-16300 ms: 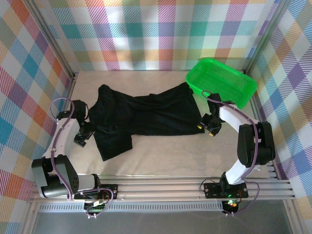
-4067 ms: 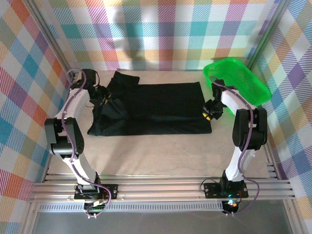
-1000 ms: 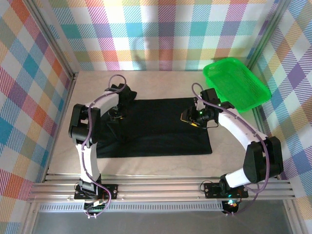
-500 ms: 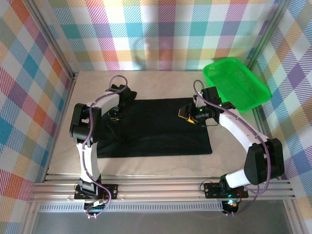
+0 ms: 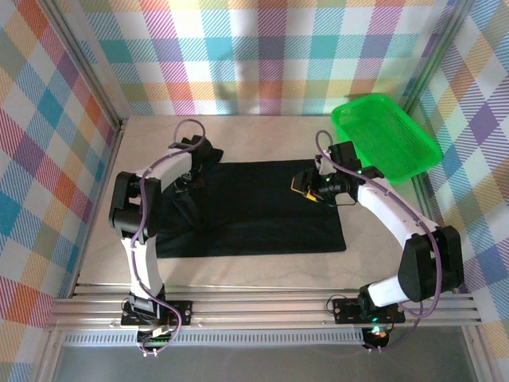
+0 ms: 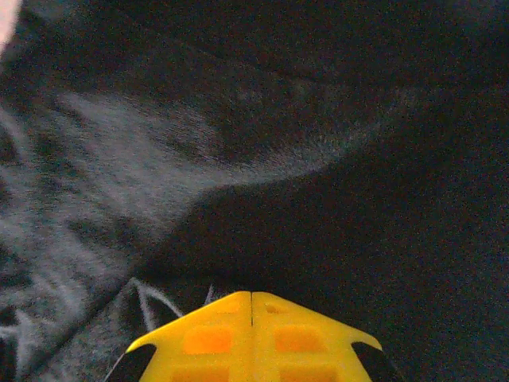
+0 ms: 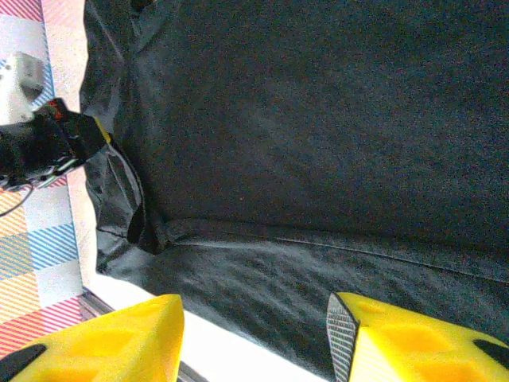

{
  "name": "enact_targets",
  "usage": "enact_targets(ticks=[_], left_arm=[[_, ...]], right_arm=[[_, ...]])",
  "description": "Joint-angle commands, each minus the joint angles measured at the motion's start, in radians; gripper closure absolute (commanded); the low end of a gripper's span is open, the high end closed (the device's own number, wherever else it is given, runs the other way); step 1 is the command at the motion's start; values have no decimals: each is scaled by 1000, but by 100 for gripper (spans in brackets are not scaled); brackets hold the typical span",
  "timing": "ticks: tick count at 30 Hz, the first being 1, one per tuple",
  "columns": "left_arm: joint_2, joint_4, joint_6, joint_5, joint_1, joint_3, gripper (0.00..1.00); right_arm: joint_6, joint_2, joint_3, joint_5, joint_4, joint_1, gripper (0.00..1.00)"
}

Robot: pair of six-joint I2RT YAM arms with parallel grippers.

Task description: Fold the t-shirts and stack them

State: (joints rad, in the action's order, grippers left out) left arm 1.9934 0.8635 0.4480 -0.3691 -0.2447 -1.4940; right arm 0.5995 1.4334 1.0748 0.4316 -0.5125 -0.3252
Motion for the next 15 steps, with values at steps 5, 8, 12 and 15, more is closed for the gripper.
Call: enact_targets(ticks=[5,8,12,15], left_arm=[[-78,17,58,14,86,7,100],[-66,17,64,32,111,-7,100],[-45,19,85,53,139,-28,100],[-35,6,114,73,165,-28,100]], right_arm=[[5,-32,-7,17,2,-6,49],[4,-37,-10,19,-1,-6,49],[2,-45,-18,23,-11,-6,49],[1,-54,-24,24,-18,-6,49]])
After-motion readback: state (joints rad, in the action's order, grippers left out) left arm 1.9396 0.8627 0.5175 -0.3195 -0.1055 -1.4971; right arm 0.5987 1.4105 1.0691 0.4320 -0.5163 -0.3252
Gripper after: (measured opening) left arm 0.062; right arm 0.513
